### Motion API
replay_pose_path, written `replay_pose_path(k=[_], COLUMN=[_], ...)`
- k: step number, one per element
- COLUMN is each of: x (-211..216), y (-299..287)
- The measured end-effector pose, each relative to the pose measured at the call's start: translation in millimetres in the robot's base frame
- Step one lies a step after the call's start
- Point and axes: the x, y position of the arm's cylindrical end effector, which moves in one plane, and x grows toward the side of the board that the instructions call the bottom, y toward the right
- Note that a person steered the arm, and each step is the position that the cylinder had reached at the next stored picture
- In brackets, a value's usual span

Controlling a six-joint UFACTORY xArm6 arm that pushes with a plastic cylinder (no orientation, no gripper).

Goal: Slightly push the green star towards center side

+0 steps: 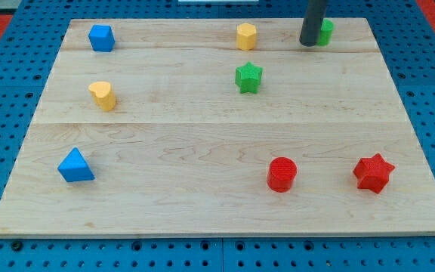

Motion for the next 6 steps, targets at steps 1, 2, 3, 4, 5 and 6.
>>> replay_pose_path(k=[1, 2, 3, 4, 5, 6], x=[30.5, 64.1, 85.7, 85.7, 85.7, 102.6], y=[-14.8, -82.5, -123.5, -123.9, -130.6, -197.0])
